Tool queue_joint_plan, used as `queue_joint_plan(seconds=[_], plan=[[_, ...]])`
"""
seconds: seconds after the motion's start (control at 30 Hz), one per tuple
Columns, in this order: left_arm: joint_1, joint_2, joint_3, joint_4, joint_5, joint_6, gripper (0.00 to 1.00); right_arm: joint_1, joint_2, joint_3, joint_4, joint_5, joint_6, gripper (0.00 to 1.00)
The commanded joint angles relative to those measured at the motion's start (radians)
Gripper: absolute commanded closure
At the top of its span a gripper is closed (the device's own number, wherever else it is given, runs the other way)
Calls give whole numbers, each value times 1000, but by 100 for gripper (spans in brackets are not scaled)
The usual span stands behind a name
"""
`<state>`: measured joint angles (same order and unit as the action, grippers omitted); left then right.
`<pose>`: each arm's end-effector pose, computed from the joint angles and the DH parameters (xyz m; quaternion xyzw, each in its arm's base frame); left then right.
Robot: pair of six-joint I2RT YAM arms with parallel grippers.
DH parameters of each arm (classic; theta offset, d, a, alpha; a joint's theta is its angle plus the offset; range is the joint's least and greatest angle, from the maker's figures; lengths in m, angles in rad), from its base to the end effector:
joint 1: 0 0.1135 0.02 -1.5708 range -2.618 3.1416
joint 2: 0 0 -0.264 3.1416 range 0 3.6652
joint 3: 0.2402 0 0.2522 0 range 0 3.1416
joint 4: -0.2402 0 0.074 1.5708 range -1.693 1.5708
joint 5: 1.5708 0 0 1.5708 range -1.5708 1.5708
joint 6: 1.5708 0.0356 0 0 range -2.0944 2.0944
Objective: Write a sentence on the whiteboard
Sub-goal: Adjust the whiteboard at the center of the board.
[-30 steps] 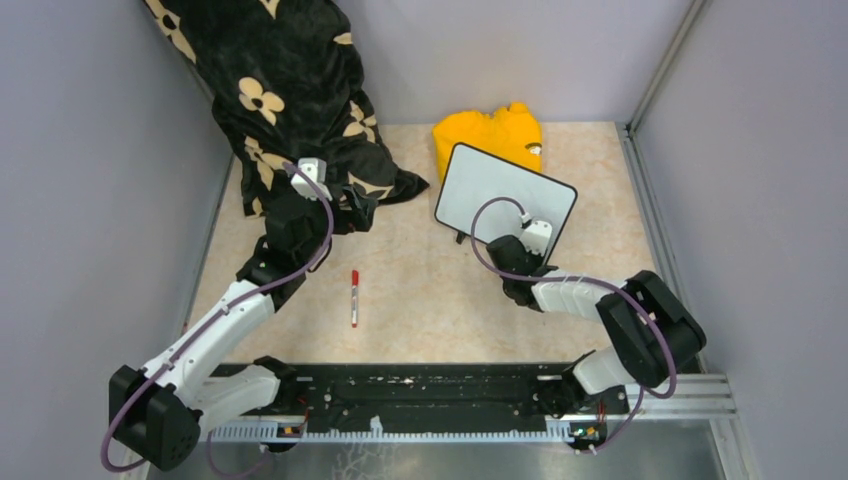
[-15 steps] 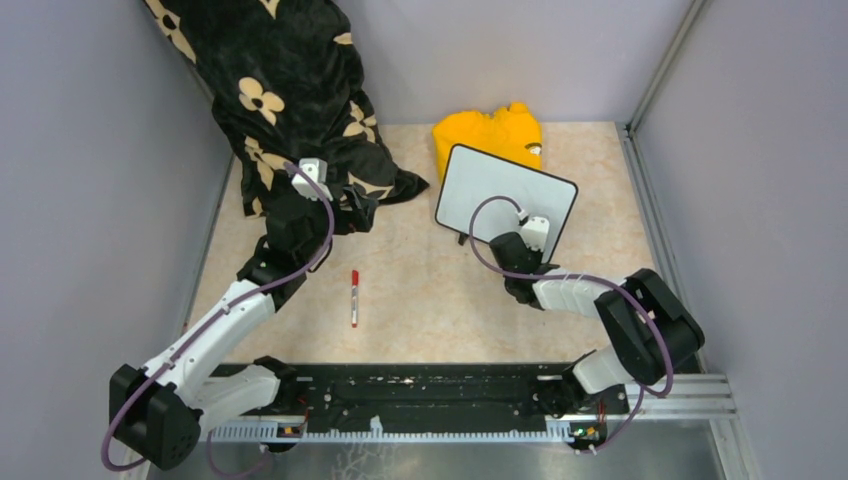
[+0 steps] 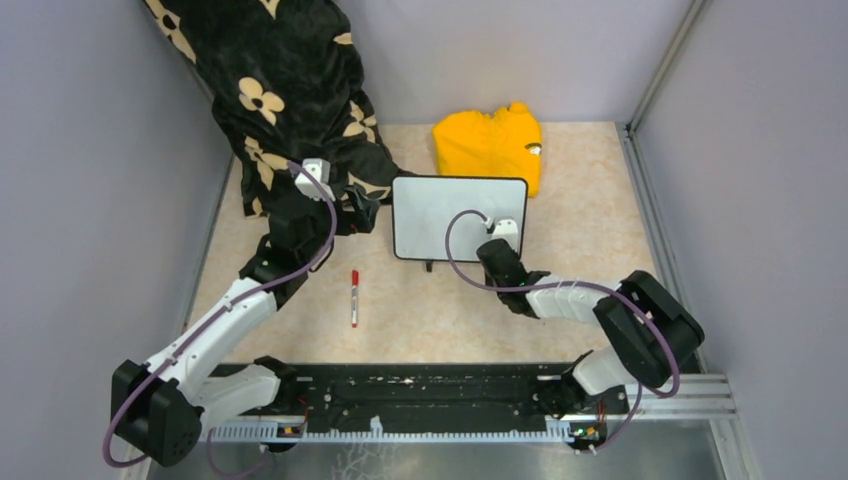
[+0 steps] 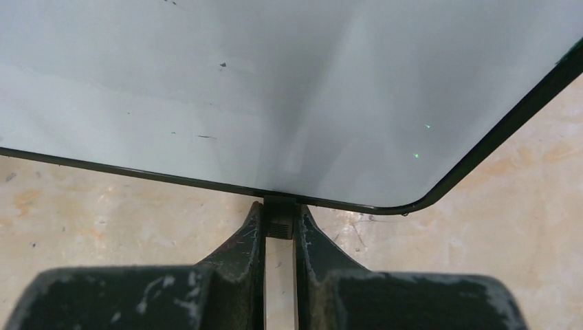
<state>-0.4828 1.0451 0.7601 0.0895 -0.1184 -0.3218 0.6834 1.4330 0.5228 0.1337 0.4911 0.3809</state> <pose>0.2205 -0.1108 0.3093 0.0246 0.7719 -0.2060 0.6009 0.2096 0.1490 0.1445 -0.0418 0.8985 -0.0028 0.4370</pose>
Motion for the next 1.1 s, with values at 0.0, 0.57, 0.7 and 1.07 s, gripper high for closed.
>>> queue_joint_plan(seconds=[0.0,0.57,0.7,1.07], plan=[[-5,7,-4,21,18,-11,1,18,-44,-10,51,-106,-62,100],[-5,76,2,12,31,-17,1,19,-104,-16,-42,-135,-46,89],[-5,77,-3,16,22,-20,1,18,-158,-10,-74,-134,-29,60],[-4,70,-28,34,8,-60,1,36,-409,45,-233,-209,-1,46]])
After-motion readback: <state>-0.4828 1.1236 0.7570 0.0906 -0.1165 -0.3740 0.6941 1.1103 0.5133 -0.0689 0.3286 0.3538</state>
